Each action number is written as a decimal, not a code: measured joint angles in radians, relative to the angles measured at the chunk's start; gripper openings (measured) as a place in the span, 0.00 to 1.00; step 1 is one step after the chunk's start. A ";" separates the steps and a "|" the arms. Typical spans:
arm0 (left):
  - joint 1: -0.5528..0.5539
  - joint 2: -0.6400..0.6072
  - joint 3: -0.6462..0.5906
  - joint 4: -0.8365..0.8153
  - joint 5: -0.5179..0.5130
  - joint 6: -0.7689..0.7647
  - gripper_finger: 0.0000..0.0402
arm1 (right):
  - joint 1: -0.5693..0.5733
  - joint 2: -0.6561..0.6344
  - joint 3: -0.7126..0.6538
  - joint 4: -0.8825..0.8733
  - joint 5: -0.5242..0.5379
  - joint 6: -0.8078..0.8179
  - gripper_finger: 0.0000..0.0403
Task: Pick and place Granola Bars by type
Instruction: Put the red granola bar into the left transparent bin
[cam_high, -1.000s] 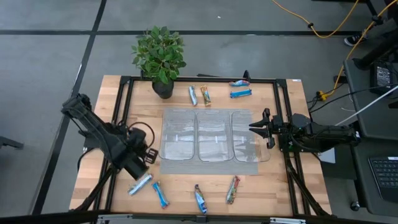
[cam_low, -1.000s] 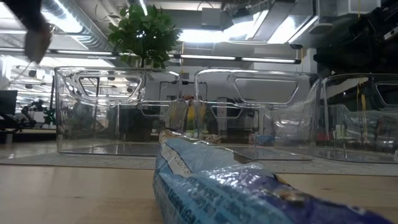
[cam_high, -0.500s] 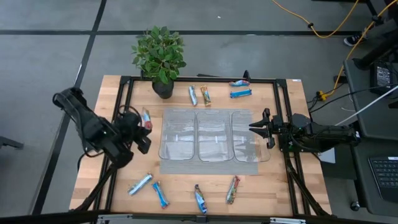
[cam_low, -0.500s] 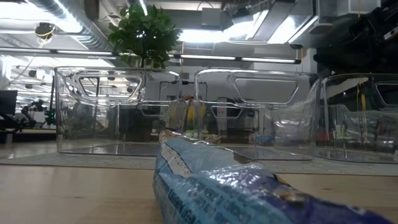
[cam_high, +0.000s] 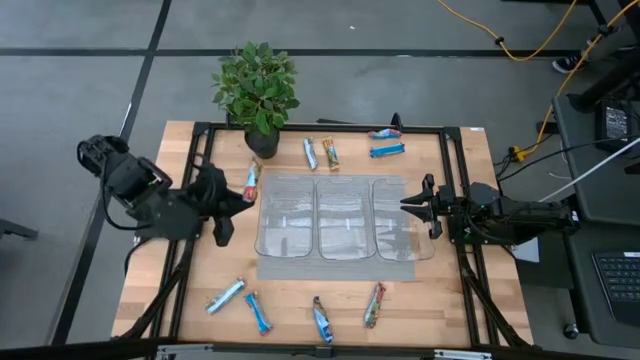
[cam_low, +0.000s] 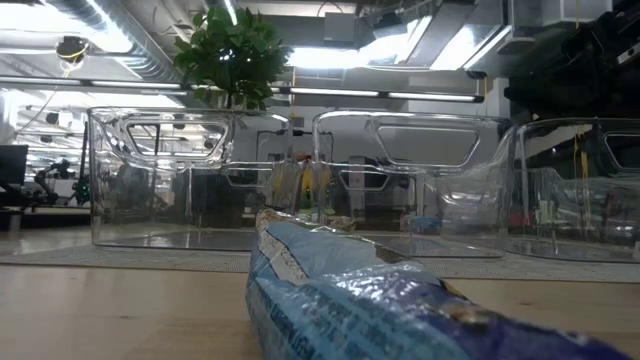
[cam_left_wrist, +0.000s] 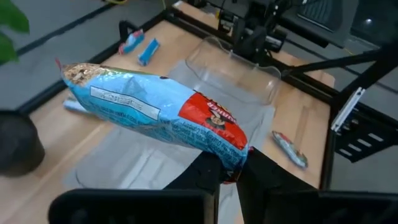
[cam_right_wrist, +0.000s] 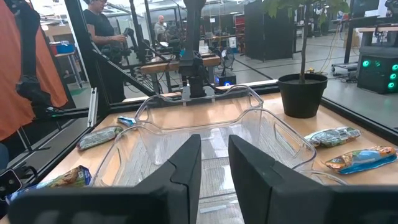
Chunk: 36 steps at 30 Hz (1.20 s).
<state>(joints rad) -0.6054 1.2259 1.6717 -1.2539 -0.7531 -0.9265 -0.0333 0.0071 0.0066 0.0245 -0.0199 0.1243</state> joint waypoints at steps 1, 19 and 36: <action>0.012 0.000 0.001 0.011 0.008 0.021 0.06 | 0.000 0.000 0.000 0.000 0.000 0.000 0.21; 0.368 0.044 0.001 0.025 0.411 0.298 0.06 | 0.000 0.000 0.000 0.000 0.000 0.001 0.21; 0.531 0.274 -0.016 0.027 0.636 0.515 0.06 | 0.000 0.000 0.000 0.000 0.000 0.000 0.21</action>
<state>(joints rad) -0.0743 1.5000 1.6553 -1.2270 -0.1167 -0.4118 -0.0330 0.0071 0.0063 0.0246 -0.0197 0.1238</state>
